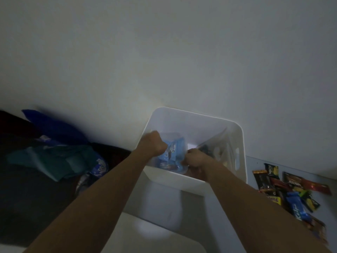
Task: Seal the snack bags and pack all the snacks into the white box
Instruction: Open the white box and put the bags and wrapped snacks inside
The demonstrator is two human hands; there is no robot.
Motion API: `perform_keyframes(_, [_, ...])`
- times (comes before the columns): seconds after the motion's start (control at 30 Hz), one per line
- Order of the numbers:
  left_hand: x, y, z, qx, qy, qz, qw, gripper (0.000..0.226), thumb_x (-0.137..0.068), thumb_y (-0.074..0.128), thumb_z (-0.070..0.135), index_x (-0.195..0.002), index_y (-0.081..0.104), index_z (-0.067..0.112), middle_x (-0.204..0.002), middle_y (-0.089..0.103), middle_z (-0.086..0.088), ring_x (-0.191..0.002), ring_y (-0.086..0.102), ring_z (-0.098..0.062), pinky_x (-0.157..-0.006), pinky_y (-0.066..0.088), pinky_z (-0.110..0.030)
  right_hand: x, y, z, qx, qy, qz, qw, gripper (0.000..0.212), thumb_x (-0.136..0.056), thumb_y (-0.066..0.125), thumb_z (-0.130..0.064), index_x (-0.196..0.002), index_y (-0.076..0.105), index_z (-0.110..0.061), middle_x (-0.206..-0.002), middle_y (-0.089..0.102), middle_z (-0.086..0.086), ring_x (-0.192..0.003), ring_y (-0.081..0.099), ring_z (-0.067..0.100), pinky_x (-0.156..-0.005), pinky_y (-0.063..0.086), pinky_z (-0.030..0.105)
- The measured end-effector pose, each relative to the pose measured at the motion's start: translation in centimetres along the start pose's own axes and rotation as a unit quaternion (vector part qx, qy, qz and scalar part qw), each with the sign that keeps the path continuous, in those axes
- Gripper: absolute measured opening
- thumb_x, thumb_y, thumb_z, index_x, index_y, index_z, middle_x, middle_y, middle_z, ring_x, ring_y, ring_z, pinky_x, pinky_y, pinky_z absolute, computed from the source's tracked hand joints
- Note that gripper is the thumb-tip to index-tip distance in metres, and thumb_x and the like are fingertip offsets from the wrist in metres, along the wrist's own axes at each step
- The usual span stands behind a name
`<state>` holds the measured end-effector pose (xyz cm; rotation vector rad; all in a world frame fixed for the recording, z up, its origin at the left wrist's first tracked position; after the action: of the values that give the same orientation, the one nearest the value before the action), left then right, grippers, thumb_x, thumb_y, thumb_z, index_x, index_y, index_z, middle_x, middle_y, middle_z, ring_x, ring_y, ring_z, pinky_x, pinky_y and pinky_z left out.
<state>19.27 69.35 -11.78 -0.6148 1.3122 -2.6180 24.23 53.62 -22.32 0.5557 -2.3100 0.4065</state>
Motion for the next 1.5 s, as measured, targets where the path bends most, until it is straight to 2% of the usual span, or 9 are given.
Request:
perform_keyframes(0.13, [0.5, -2.0, -0.9, -0.029, 0.127, 0.301, 0.945, 0.034, -0.077, 0.054, 0.017, -0.106, 0.063, 0.001, -0.098, 0.065, -0.019, -0.094, 0.058, -0.038, -0.076, 0.051, -0.046, 3.4, 1.3, -2.0, 0.043, 0.016, 0.0, 0.999, 0.032, -0.083, 0.056, 0.006, -0.115, 0.057, 0.006, -0.106, 0.067, 0.02, -0.085, 0.07, 0.031, -0.073, 0.061, 0.043])
perform_keyframes(0.23, [0.2, -1.5, -1.8, 0.031, 0.072, 0.205, 0.976, 0.035, -0.079, 0.051, 0.017, -0.109, 0.054, -0.001, -0.107, 0.059, -0.021, -0.1, 0.055, -0.041, -0.088, 0.048, -0.052, 4.2, 2.2, -2.8, 0.098, 0.019, -0.015, 0.995, 0.015, -0.089, 0.055, 0.0, -0.103, 0.056, -0.003, -0.093, 0.061, 0.014, -0.068, 0.063, 0.024, -0.054, 0.055, 0.029])
perform_keyframes(0.33, [0.2, -0.6, -2.0, 0.025, 0.044, 0.141, 0.989, 0.037, -0.087, 0.051, 0.016, -0.121, 0.044, 0.002, -0.111, 0.055, -0.02, -0.1, 0.055, -0.039, -0.089, 0.047, -0.048, 4.8, 2.4, -3.1, 0.131, 0.016, -0.032, 0.991, 0.023, -0.088, 0.062, -0.013, -0.107, 0.05, -0.009, -0.103, 0.055, 0.012, -0.077, 0.059, 0.026, -0.062, 0.051, 0.032])
perform_keyframes(0.63, [1.5, 1.0, 0.4, -0.108, 0.095, 0.256, 0.956, 0.055, -0.075, 0.059, 0.027, -0.121, 0.052, -0.002, -0.122, 0.056, -0.024, -0.115, 0.051, -0.044, -0.092, 0.041, -0.059, 11.6, -5.9, -5.4, 0.024, -0.117, 0.056, 0.991, 0.047, -0.086, 0.069, -0.015, -0.127, 0.051, -0.001, -0.102, 0.062, 0.021, -0.081, 0.066, 0.032, -0.081, 0.058, 0.05])
perform_keyframes(0.83, [7.9, 6.0, 11.7, 0.089, 0.301, 0.288, 0.905, 0.044, -0.08, 0.053, 0.028, -0.111, 0.064, 0.0, -0.116, 0.065, -0.019, -0.111, 0.058, -0.033, -0.101, 0.044, -0.042, 20.0, -17.2, -2.7, 0.005, -0.193, 0.094, 0.977, 0.026, -0.088, 0.065, -0.012, -0.113, 0.063, -0.003, -0.105, 0.068, 0.016, -0.094, 0.068, 0.03, -0.085, 0.057, 0.045])
perform_keyframes(1.0, [13.2, 13.9, 19.7, 0.12, 0.412, 0.226, 0.875, 0.031, -0.08, 0.061, 0.01, -0.109, 0.064, 0.0, -0.113, 0.062, -0.016, -0.111, 0.055, -0.026, -0.098, 0.044, -0.03, 21.6, -25.6, 4.6, 0.027, -0.133, 0.15, 0.979, 0.024, -0.088, 0.065, -0.016, -0.11, 0.063, -0.007, -0.105, 0.068, 0.014, -0.089, 0.067, 0.025, -0.075, 0.056, 0.039])
perform_keyframes(1.17, [15.0, 22.9, 22.0, 0.081, 0.407, 0.104, 0.904, 0.045, -0.077, 0.059, 0.026, -0.114, 0.061, 0.001, -0.113, 0.061, -0.014, -0.107, 0.055, -0.03, -0.093, 0.047, -0.039, 21.0, -31.2, 12.5, 0.095, -0.066, 0.203, 0.972, 0.026, -0.086, 0.069, -0.021, -0.108, 0.063, -0.009, -0.097, 0.066, 0.01, -0.083, 0.064, 0.021, -0.069, 0.056, 0.035])
perform_keyframes(1.3, [14.7, 30.8, 19.8, 0.012, 0.358, -0.002, 0.934, 0.077, -0.066, 0.066, 0.047, -0.131, 0.05, 0.008, -0.128, 0.054, -0.014, -0.113, 0.053, -0.031, -0.091, 0.047, -0.047, 19.8, -33.0, 18.6, 0.232, -0.059, 0.225, 0.944, 0.066, -0.073, 0.08, -0.027, -0.13, 0.051, -0.012, -0.116, 0.059, 0.009, -0.098, 0.058, 0.02, -0.077, 0.048, 0.029])
perform_keyframes(1.5, [16.3, 37.7, 16.5, -0.198, 0.259, -0.125, 0.937, 0.128, -0.057, 0.062, 0.079, -0.15, -0.011, 0.029, -0.156, -0.024, -0.014, -0.144, -0.019, -0.039, -0.116, 0.002, -0.059, 16.8, -32.4, 26.9, 0.446, -0.089, 0.144, 0.879, 0.129, -0.054, 0.076, -0.069, -0.15, -0.004, -0.038, -0.16, -0.008, 0.01, -0.146, 0.0, 0.037, -0.112, 0.024, 0.061])
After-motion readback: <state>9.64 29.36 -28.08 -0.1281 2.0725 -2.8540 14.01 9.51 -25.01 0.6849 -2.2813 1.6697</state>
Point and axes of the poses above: each hand's wrist, its own x-axis away from the middle knuckle, its own y-axis out of the palm, z = x × y, the point moved 2 cm from there along -x, towards the middle knuckle
